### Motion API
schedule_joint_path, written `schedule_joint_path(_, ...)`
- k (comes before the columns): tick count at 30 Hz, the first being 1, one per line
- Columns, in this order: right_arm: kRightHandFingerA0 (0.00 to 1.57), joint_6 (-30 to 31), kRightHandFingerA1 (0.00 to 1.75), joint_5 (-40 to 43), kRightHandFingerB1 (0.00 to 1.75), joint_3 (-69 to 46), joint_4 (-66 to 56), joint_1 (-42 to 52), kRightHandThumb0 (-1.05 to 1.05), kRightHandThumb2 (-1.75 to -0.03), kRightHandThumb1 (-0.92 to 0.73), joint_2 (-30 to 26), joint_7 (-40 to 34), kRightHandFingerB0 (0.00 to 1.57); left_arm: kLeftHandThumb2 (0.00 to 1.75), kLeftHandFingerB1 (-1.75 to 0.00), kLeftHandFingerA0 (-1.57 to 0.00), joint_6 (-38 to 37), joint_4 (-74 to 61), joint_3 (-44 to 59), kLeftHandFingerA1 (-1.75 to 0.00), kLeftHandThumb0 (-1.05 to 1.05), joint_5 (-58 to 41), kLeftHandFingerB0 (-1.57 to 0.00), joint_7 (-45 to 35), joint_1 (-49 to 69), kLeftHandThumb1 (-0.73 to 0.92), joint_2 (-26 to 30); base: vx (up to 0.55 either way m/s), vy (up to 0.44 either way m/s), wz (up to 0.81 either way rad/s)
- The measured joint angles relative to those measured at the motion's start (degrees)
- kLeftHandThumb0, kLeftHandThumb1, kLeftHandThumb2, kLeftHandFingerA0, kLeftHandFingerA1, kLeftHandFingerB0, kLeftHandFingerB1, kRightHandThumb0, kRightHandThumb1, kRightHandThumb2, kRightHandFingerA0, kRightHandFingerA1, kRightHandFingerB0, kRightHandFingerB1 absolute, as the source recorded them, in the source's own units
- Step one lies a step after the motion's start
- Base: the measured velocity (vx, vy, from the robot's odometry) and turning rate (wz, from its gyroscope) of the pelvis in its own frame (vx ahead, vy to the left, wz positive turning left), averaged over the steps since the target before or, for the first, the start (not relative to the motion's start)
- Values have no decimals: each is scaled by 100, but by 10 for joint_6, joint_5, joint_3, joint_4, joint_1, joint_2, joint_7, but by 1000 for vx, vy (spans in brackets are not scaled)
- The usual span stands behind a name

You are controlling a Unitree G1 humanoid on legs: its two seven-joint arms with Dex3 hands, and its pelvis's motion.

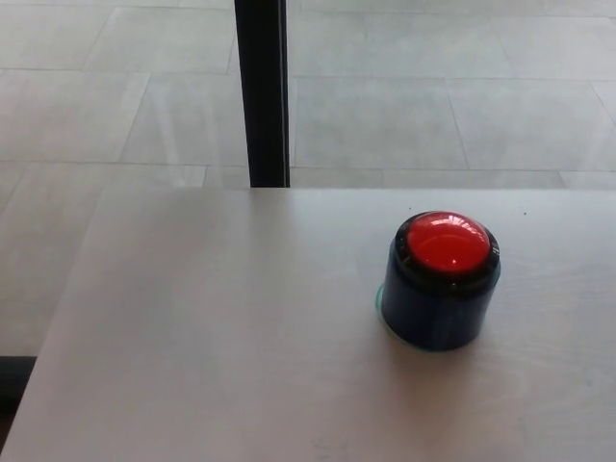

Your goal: The robot uses its right hand to press the red button kept in the middle of the desk

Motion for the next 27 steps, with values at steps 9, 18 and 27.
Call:
schedule_joint_path(9, 134, -43, 148, 0, 118, -112, -7, 180, -53, -121, -39, -20, -49, 108, 118, -89, -38, 0, -1, -2, -116, -71, 0, -26, 0, 1, 92, 0, 0, 0, 0)
schedule_joint_path(18, 111, -65, 174, 5, 119, -206, 7, 307, -43, -128, -46, 37, -120, 91, 128, -78, -49, 0, -2, -5, -95, -74, 1, -30, 0, 1, 92, 0, 0, 0, 0)
schedule_joint_path(27, 133, -93, 148, 59, 104, -344, 26, 354, -68, -104, -48, 148, -171, 79, 130, -79, -48, 0, -3, -8, -95, -79, 1, -31, 0, -1, 92, 0, 0, 0, 0)
